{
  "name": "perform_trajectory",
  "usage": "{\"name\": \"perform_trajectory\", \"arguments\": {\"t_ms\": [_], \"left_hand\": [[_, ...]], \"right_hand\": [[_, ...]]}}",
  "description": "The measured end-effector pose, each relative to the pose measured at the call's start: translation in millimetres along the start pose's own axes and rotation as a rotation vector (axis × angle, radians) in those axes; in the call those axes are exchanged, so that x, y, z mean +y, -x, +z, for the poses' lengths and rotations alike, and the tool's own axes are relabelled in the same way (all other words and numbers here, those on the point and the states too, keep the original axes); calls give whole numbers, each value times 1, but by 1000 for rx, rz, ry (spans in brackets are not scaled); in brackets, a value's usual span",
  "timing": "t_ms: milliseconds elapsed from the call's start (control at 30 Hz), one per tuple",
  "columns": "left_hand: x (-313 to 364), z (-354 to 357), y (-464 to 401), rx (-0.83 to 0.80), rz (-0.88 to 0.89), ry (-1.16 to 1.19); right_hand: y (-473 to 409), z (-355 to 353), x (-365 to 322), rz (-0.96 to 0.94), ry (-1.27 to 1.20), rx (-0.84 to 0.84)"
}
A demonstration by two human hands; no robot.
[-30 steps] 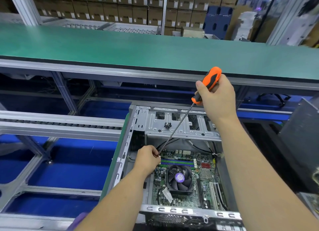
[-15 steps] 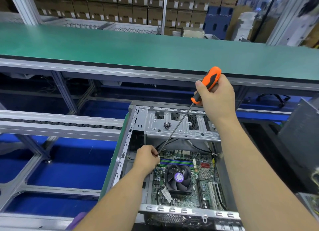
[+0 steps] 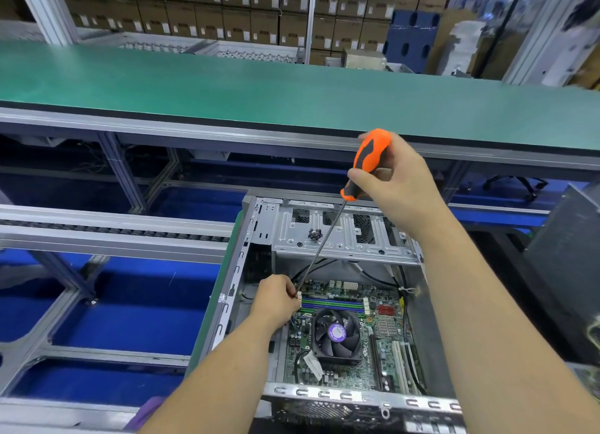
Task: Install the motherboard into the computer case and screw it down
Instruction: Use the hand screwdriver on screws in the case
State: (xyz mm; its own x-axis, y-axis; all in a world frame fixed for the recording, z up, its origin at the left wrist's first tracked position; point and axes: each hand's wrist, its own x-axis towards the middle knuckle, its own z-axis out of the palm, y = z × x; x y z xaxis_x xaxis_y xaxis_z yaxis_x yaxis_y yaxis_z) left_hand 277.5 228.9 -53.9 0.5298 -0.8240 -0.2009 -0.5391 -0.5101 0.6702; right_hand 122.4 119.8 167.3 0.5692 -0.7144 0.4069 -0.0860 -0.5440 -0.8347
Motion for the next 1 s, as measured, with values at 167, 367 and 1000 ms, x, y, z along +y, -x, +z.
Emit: {"name": "perform_trajectory", "arguments": {"t_ms": [167, 367, 1000], "left_hand": [[-1, 1, -1, 6, -17, 33], [-3, 3, -2, 1, -13, 50], [-4, 3, -5, 9, -2, 16]], "right_hand": [[-1, 7, -14, -133, 3, -119], [0, 23, -15, -229, 85, -123], [-1, 26, -7, -217, 92, -84]]}}
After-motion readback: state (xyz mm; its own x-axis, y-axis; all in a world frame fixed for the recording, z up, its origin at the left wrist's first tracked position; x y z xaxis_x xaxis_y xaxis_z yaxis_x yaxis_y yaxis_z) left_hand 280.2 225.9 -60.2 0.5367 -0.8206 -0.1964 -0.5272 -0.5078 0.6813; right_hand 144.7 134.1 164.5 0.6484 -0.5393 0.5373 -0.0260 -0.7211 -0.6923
